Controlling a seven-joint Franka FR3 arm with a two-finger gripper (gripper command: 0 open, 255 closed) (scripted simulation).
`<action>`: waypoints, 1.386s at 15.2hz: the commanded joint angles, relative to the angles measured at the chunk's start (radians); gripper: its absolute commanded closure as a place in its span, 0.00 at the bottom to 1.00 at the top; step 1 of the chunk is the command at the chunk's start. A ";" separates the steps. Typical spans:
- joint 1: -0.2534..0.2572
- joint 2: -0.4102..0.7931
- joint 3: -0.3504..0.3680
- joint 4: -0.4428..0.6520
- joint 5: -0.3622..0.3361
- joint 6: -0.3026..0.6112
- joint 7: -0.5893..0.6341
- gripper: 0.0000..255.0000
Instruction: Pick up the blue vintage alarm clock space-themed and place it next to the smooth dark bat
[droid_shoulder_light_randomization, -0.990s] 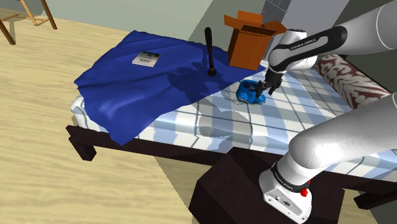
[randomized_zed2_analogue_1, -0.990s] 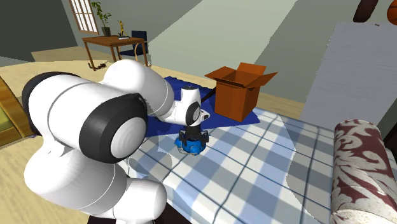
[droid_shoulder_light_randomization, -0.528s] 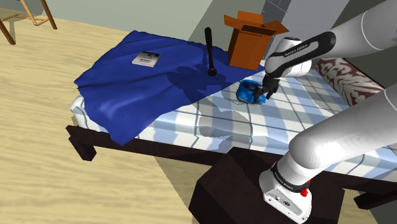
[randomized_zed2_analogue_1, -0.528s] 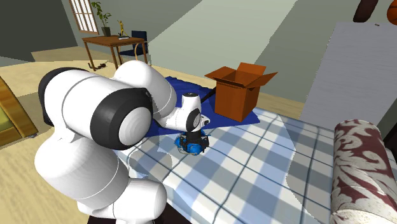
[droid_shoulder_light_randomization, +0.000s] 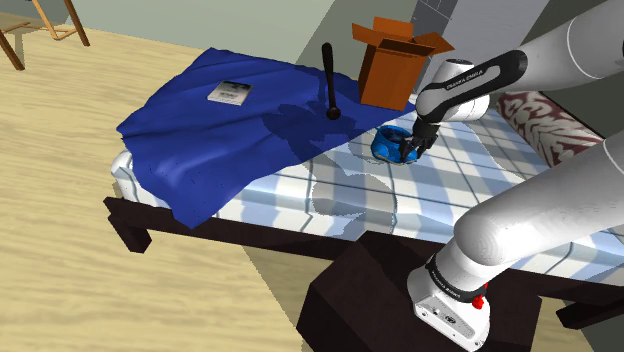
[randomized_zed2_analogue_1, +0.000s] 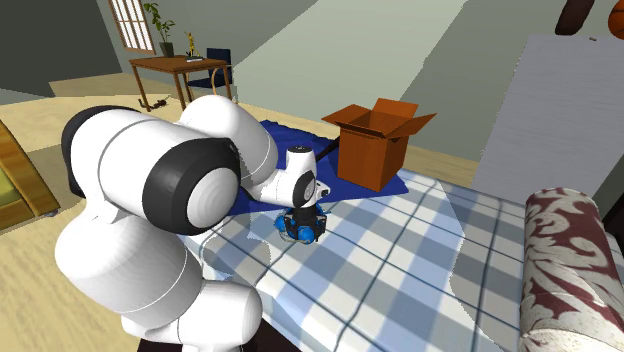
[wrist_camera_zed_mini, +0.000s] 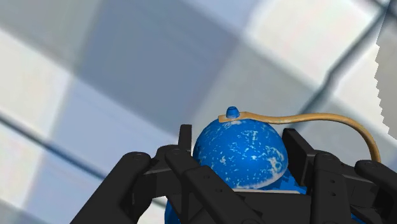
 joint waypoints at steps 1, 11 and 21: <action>0.000 0.000 0.000 0.000 0.000 0.000 0.000 1.00; -0.004 -0.037 0.009 0.016 -0.006 -0.051 0.005 1.00; -0.011 -0.136 0.038 0.083 -0.012 -0.216 0.013 1.00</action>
